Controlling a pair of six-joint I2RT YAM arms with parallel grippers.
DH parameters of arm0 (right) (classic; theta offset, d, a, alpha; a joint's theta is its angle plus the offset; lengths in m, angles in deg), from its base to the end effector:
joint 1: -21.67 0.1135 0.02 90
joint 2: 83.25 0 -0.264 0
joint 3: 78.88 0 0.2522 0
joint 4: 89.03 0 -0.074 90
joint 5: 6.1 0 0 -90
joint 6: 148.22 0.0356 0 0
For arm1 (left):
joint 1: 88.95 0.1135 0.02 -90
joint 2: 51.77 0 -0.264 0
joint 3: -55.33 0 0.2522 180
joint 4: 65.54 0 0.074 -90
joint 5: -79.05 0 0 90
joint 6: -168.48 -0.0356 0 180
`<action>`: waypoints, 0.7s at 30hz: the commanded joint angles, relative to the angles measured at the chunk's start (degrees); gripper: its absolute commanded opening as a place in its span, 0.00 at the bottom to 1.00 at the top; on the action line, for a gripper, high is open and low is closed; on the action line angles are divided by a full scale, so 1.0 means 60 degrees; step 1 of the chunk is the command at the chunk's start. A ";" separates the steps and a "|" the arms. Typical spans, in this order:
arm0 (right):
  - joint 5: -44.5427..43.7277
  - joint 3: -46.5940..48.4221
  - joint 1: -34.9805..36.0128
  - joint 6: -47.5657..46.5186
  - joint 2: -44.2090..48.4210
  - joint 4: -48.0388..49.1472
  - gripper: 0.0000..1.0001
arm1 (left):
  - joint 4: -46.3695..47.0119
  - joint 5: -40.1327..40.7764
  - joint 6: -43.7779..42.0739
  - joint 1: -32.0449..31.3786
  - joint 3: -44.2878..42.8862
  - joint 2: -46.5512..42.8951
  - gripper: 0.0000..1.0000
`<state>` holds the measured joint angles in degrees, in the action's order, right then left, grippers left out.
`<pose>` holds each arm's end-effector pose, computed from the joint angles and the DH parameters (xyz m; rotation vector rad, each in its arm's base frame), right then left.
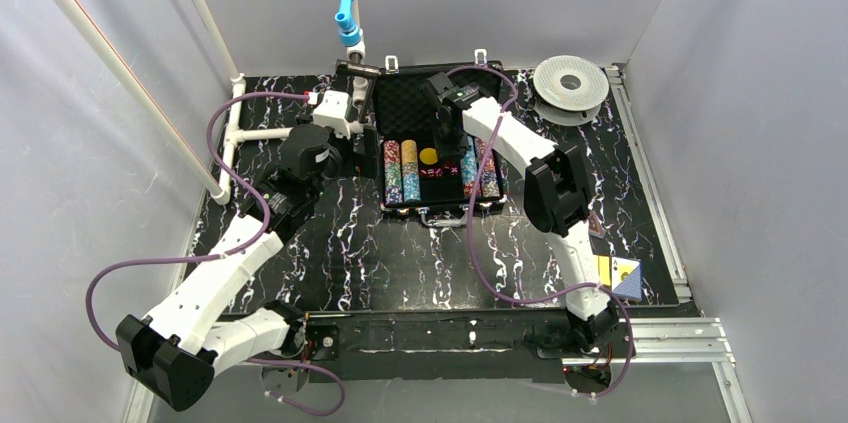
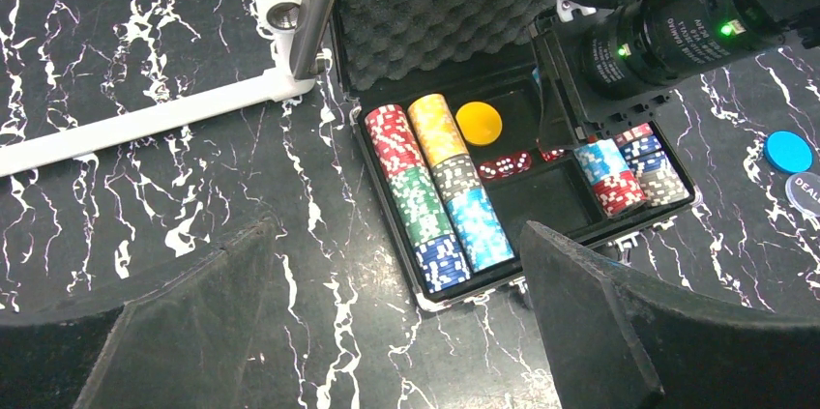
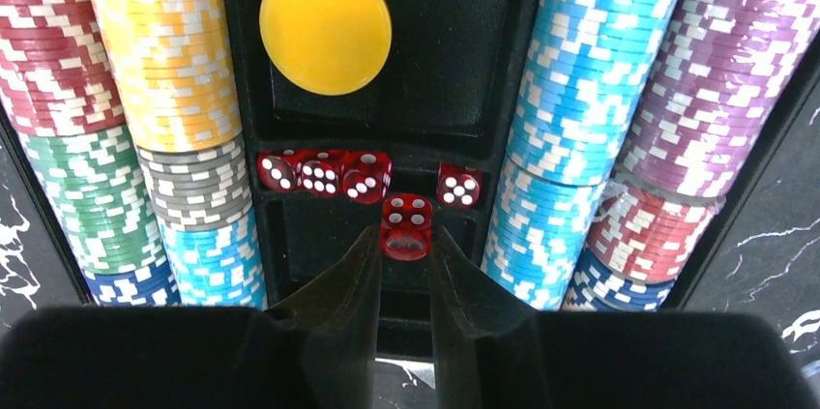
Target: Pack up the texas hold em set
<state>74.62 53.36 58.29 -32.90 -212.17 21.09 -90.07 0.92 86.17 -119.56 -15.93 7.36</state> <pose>0.3895 0.2823 0.2334 -0.2212 2.6986 0.1006 0.2081 -0.1146 0.3697 0.2085 1.7799 -0.2956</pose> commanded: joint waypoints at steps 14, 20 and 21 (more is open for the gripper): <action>-0.0179 0.0464 0.0005 -0.0081 -0.0619 0.0011 0.01 | -0.0048 0.0203 -0.0078 -0.0040 -0.0300 -0.0275 1.00; -0.0069 0.0337 0.0005 -0.0193 -0.0699 0.0095 0.01 | -0.0038 0.0190 -0.0072 -0.0040 -0.0291 -0.0271 0.99; -0.0075 0.0343 0.0001 -0.0201 -0.0730 0.0110 0.01 | -0.0037 0.0188 -0.0078 -0.0040 -0.0294 -0.0268 1.00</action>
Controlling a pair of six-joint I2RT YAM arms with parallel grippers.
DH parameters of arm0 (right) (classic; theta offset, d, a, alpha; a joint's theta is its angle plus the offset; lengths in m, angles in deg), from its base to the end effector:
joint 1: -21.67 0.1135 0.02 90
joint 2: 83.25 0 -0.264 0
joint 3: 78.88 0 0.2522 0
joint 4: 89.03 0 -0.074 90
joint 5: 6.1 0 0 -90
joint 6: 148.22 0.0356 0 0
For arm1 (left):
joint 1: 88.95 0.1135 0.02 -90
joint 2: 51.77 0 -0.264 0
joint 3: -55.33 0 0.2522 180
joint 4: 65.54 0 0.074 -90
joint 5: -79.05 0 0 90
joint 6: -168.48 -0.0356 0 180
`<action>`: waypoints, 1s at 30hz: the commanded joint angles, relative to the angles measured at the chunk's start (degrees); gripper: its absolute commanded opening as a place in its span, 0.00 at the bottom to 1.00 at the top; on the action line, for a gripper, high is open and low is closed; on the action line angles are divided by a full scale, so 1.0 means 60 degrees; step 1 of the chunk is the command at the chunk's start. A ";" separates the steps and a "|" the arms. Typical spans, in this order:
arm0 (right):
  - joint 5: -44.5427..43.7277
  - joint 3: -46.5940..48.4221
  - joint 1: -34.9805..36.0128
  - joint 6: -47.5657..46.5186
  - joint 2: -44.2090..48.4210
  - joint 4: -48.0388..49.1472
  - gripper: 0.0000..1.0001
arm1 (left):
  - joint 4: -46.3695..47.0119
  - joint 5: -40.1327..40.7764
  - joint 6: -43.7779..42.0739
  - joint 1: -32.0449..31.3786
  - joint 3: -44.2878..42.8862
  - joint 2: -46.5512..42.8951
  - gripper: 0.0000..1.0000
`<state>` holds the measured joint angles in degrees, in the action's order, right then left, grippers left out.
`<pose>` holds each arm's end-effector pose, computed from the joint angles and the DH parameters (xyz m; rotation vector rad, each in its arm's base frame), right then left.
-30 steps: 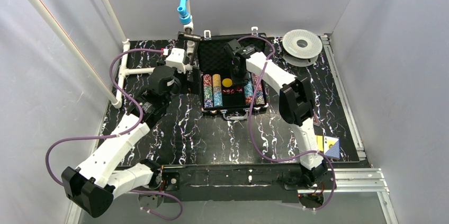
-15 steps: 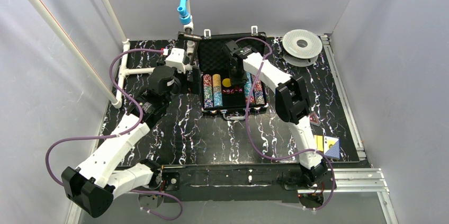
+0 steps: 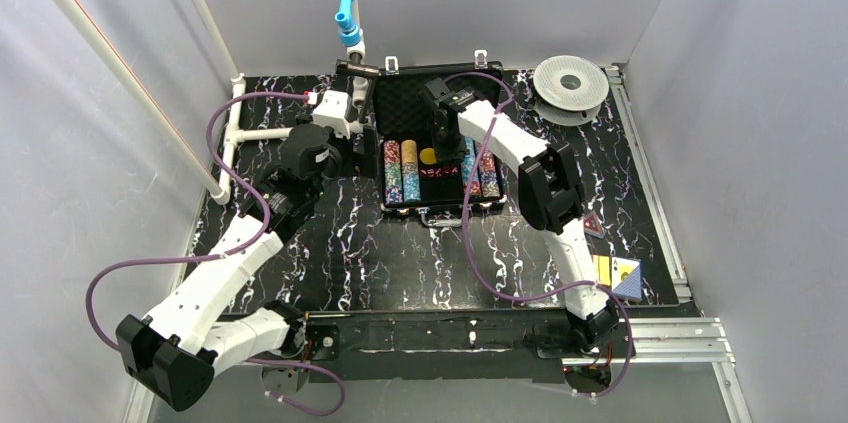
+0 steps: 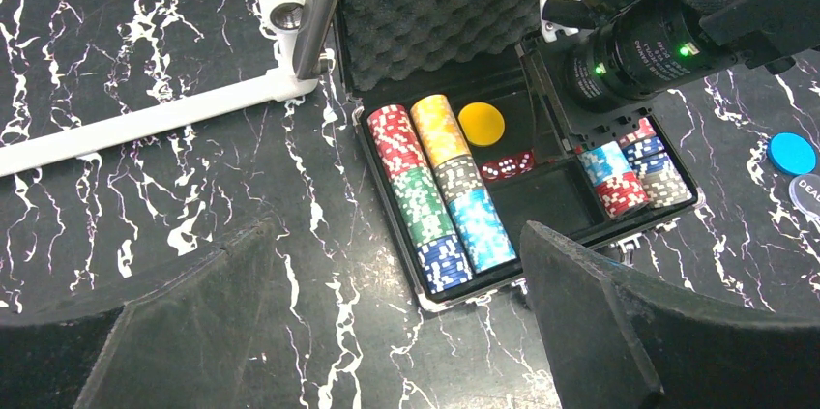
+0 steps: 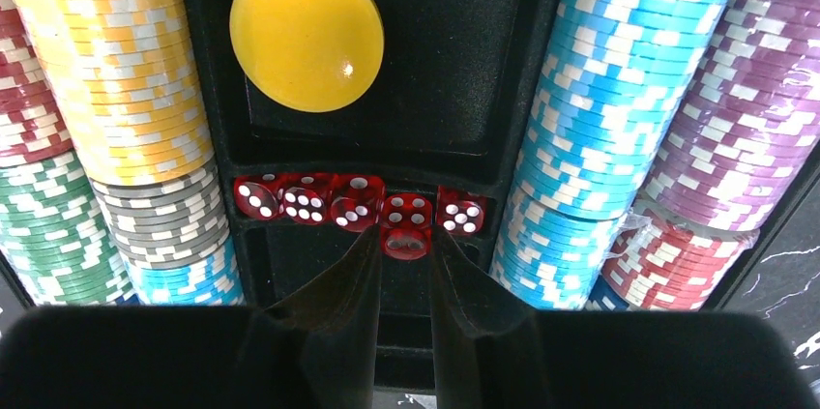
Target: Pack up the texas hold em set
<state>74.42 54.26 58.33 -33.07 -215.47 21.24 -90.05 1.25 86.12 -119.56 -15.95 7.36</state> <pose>0.3958 0.2873 0.2113 -0.2325 2.7303 0.0683 0.2081 -0.1144 0.3699 0.2049 1.7790 -0.2902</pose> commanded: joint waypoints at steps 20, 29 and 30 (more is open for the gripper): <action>0.0051 0.0267 -0.0061 -0.0718 -0.0532 0.0082 0.01 | -0.0042 0.0102 -0.0072 -0.0040 -0.0303 -0.0245 0.99; 0.0122 0.0554 -0.0057 -0.0536 -0.0494 -0.0246 0.07 | -0.0053 0.0075 -0.0072 -0.0036 -0.0327 -0.0231 0.99; 0.0115 0.0543 -0.0061 -0.0502 -0.0436 -0.0263 0.11 | -0.0055 0.0075 -0.0078 -0.0040 -0.0325 -0.0226 0.99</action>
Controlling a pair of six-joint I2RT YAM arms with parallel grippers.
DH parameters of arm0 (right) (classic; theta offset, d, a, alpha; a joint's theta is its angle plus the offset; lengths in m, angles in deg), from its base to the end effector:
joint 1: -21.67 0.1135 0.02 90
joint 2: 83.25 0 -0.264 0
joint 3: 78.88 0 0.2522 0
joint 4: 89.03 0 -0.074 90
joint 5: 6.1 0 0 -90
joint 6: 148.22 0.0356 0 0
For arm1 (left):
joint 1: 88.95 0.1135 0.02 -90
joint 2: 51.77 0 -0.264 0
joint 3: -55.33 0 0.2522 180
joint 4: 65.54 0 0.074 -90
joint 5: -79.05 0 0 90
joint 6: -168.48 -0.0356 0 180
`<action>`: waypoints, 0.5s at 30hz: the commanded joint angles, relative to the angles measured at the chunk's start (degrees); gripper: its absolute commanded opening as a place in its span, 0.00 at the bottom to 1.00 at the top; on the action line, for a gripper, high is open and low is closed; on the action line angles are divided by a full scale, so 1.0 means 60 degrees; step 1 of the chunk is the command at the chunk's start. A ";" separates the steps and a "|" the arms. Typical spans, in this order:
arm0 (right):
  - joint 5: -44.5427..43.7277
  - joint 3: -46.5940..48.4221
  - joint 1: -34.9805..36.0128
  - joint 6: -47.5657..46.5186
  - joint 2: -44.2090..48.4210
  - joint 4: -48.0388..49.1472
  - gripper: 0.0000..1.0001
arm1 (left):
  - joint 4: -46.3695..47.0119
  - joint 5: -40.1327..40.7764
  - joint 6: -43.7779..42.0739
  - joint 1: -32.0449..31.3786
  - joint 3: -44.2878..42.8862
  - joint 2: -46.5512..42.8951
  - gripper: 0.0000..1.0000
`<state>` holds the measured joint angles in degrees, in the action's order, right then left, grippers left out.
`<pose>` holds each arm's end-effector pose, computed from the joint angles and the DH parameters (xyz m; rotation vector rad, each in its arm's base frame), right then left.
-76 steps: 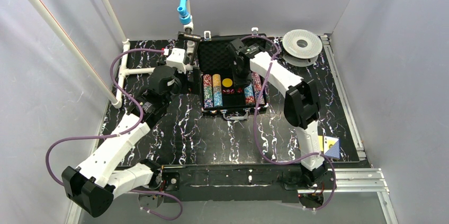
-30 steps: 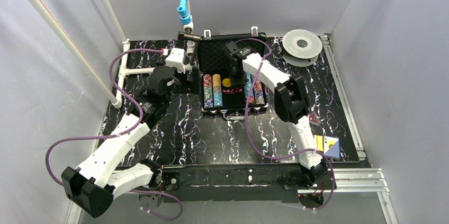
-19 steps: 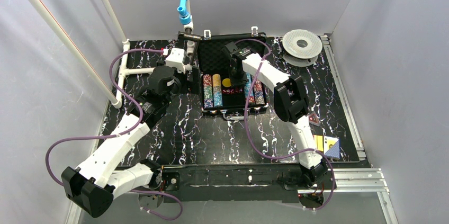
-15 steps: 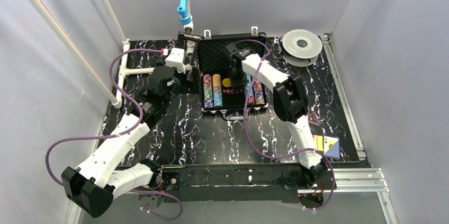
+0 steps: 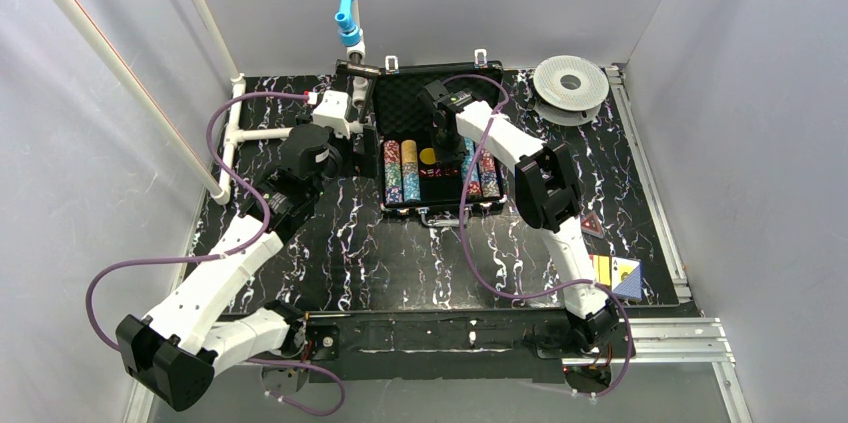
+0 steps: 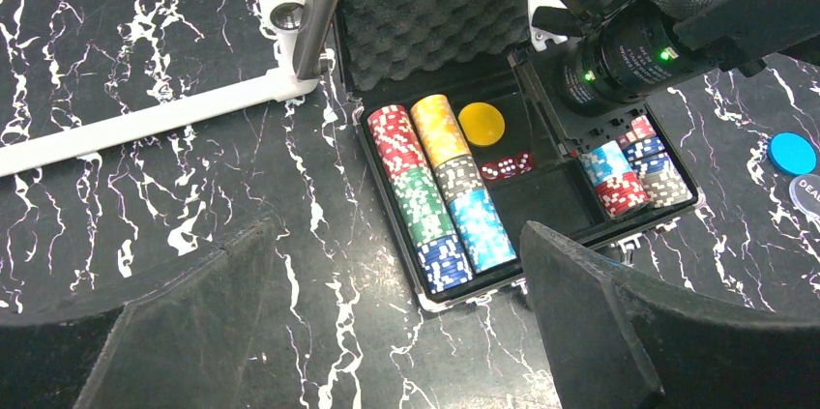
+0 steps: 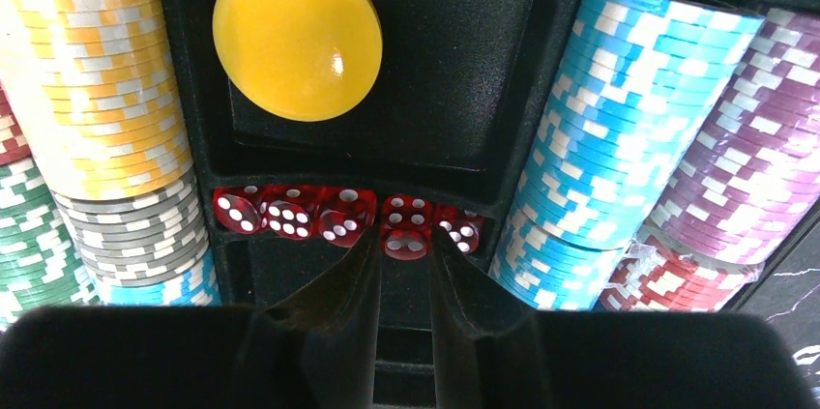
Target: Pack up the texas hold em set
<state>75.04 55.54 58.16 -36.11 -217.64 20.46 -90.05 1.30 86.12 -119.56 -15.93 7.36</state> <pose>0.3999 0.2890 0.1994 -0.3100 2.7524 0.0460 0.2081 -0.1144 0.3698 0.2044 1.7794 -0.2893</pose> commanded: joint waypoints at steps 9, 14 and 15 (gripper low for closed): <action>-0.0114 0.0339 -0.0028 0.0029 0.0255 -0.0242 0.29 | -0.0055 0.0039 -0.0068 -0.0042 -0.0320 -0.0201 1.00; -0.0141 0.0297 -0.0032 0.0051 0.0414 -0.0239 0.39 | -0.0072 0.0010 -0.0072 -0.0040 -0.0339 -0.0169 1.00; -0.0146 0.0304 -0.0030 0.0051 0.0444 -0.0252 0.40 | -0.0068 0.0009 -0.0063 -0.0040 -0.0330 -0.0160 0.99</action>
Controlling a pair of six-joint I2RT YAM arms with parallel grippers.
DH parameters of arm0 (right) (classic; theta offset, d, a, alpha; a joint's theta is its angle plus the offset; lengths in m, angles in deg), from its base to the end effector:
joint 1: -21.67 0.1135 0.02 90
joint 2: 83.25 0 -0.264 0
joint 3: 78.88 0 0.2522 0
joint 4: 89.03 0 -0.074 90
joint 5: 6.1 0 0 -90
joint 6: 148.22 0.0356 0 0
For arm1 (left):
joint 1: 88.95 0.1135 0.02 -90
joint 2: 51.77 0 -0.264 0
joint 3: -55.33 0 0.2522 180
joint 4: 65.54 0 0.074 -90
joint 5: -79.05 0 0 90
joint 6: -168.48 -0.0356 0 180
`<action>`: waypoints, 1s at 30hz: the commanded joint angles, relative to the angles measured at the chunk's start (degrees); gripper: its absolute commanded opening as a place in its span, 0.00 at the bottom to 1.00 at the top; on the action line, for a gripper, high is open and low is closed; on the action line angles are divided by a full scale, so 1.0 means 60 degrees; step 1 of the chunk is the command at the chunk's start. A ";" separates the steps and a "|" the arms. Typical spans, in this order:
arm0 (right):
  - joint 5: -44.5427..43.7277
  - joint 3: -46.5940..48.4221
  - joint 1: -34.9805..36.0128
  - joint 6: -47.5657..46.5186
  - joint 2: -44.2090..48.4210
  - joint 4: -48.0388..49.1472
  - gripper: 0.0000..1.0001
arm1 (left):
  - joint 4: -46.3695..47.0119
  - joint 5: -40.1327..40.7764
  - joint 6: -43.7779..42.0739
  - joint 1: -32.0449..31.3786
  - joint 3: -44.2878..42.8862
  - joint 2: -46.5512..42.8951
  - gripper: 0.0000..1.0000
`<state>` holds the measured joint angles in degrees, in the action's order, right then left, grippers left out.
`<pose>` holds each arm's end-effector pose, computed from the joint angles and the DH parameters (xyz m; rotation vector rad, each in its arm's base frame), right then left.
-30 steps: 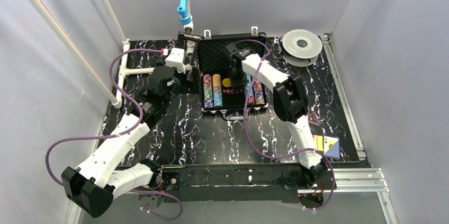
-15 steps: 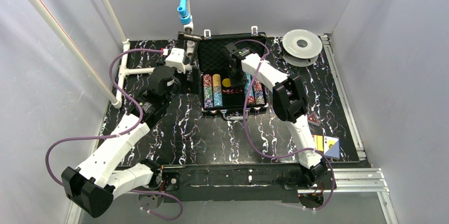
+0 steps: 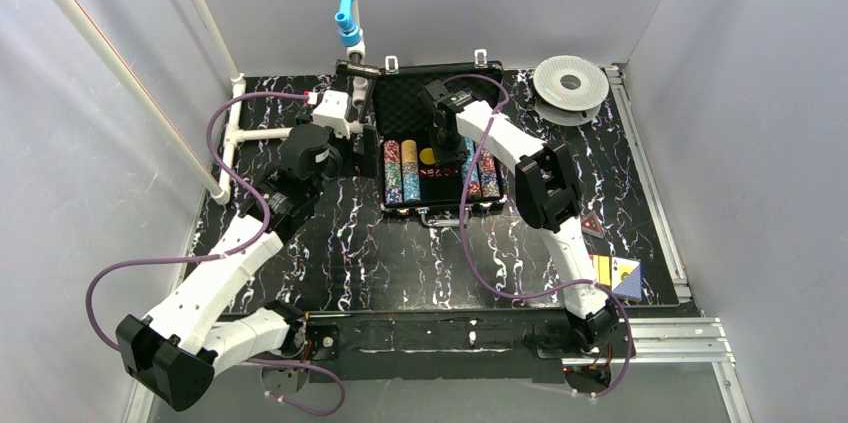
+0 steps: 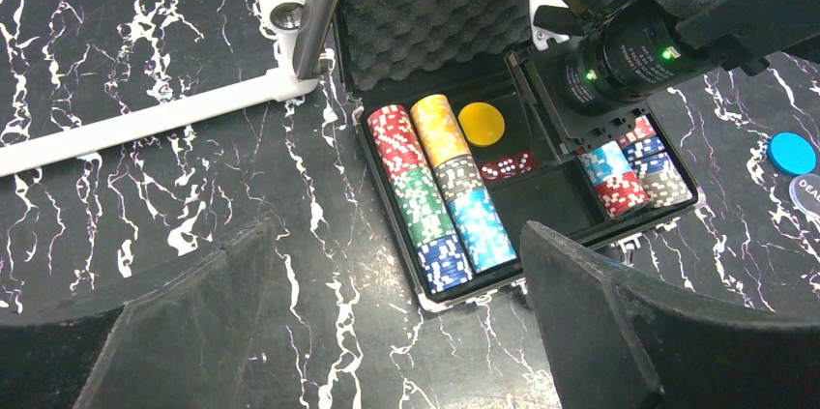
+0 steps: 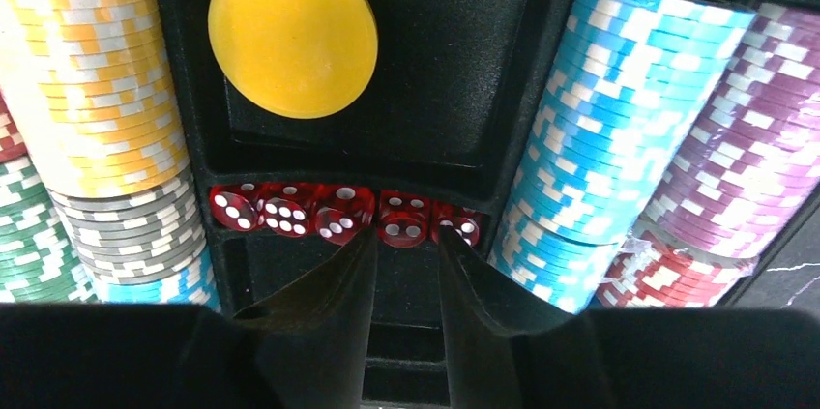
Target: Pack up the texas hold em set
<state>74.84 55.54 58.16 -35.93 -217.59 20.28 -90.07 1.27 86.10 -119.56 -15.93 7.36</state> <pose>0.3996 0.2886 0.1997 -0.3052 2.7533 0.0410 0.2081 -0.1144 0.3697 0.2052 1.7796 -0.2894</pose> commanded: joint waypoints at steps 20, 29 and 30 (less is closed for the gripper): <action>-0.0111 0.0391 -0.0026 0.0230 0.1249 -0.0364 0.42 | -0.0066 -0.0053 -0.0068 -0.0040 -0.0349 -0.0099 0.99; -0.0072 0.1195 -0.0011 0.0214 0.0395 -0.0674 0.42 | -0.0067 -0.0046 -0.0068 -0.0039 -0.0335 -0.0103 0.99; -0.0056 0.1178 -0.0025 0.0221 0.0357 -0.0658 0.42 | -0.0059 -0.0046 -0.0068 -0.0040 -0.0338 -0.0113 1.00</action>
<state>74.64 60.55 58.16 -34.95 -213.92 17.11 -90.07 1.23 86.10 -119.56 -15.95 7.38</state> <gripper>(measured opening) 0.418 0.993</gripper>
